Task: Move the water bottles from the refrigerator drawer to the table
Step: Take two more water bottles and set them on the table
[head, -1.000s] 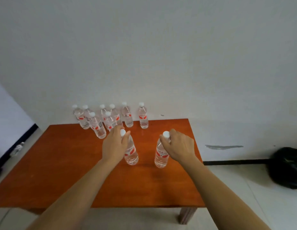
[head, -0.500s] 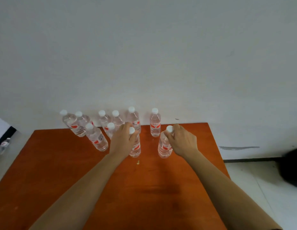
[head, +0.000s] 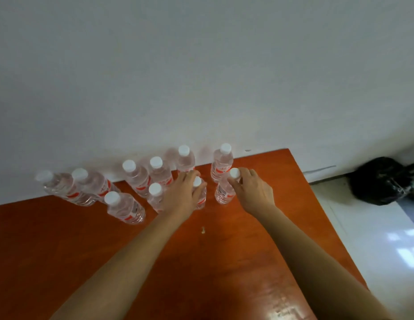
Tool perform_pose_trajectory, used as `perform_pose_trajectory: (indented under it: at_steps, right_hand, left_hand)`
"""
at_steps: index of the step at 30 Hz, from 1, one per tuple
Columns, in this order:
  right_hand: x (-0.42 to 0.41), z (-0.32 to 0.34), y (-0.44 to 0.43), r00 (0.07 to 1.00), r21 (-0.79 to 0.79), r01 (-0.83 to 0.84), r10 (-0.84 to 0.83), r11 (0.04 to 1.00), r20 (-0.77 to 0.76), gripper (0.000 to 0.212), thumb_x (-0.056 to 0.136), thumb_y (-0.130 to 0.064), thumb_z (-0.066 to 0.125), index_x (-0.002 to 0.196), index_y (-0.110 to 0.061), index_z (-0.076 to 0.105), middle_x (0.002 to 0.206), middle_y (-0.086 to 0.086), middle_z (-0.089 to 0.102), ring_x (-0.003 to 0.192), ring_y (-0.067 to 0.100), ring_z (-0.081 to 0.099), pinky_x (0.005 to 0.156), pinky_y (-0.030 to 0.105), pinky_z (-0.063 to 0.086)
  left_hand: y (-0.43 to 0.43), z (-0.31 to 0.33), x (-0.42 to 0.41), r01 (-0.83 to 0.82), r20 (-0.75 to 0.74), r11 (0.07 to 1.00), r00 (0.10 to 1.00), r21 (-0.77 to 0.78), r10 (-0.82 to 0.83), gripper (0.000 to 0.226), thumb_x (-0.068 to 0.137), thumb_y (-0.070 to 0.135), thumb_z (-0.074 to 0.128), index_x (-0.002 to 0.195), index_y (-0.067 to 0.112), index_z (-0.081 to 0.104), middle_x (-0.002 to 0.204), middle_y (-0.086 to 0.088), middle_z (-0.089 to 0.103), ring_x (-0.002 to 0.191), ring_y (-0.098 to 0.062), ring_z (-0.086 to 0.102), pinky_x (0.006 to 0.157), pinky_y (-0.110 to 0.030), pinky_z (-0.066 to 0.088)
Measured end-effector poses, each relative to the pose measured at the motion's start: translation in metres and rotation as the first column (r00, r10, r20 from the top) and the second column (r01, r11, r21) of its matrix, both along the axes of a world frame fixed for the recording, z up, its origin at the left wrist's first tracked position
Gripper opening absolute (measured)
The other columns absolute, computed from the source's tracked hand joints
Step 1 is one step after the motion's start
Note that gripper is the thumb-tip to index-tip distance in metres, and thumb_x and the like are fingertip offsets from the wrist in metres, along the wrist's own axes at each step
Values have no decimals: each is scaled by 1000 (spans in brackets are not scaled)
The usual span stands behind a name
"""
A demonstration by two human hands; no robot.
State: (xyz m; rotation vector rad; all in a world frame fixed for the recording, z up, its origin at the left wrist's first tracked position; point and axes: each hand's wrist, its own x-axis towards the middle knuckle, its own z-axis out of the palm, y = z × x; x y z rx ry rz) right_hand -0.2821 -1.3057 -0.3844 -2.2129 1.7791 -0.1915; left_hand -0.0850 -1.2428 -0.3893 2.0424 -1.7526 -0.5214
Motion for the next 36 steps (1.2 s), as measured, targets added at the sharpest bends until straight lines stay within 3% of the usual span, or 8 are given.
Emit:
perform_pose_trajectory:
  at_steps: [5,10,16,20,23,28,32,36]
  right_hand:
    - [6,-6,8,998,17,31,-32,999,60,49,99,-61,33,132,-26,44,101,-6,66,83,15,65,68,35,56]
    - [-9,4,15,999,9,21,-22,1000,44,57,97,-64,34,142,-29,33,116,-2,64,93,19,67,74,39,57]
    - [-70,36,48,978,-172,192,-174,966,116,61,99,-56,42,150,-27,24,140,1,47,101,18,64,66,25,49]
    - [-155,61,92,951,-286,297,-257,911,170,62,100,-53,40,151,-21,28,150,8,35,128,27,50,95,41,51]
    - [-238,74,144,913,-367,408,-375,836,160,61,100,-52,40,151,-20,29,157,11,28,142,28,35,110,47,39]
    - [-390,88,289,764,-446,613,-634,652,123,63,100,-51,42,154,-23,27,164,9,14,149,27,20,118,45,24]
    - [-507,89,424,615,-512,721,-771,467,164,66,97,-51,41,152,-15,32,162,16,16,149,34,18,118,52,23]
    - [-597,89,545,434,-495,820,-876,287,211,74,96,-45,53,156,-17,19,164,15,7,150,35,12,120,54,16]
  left_hand:
    - [-3,0,1,31,-1,1000,1000,0,-31,46,101,49,42,140,25,47,137,-5,50,118,-24,56,86,-33,46]
    - [6,5,0,18,85,999,996,39,-21,59,101,59,21,151,29,29,153,-6,39,133,-28,47,98,-50,50]
    - [3,44,-33,42,247,985,969,-165,0,60,101,54,18,140,19,47,135,-7,52,126,-28,46,103,-45,41]
    - [7,82,-111,166,267,936,960,-311,-81,56,101,49,26,142,16,47,146,-12,44,137,-31,37,113,-49,31]
    - [26,104,-194,278,253,883,949,-378,-190,58,101,51,26,147,19,41,155,-10,33,145,-30,26,118,-54,23]
    - [108,119,-363,501,261,756,865,-421,-428,61,101,52,26,152,18,32,161,-12,22,149,-30,15,120,-55,14]
    - [200,126,-511,673,274,616,735,-410,-620,67,99,56,19,155,19,22,164,-12,10,151,-30,7,120,-55,8]
    - [288,133,-639,787,322,442,591,-430,-739,66,98,53,27,153,16,28,161,-16,20,148,-33,18,117,-58,18]
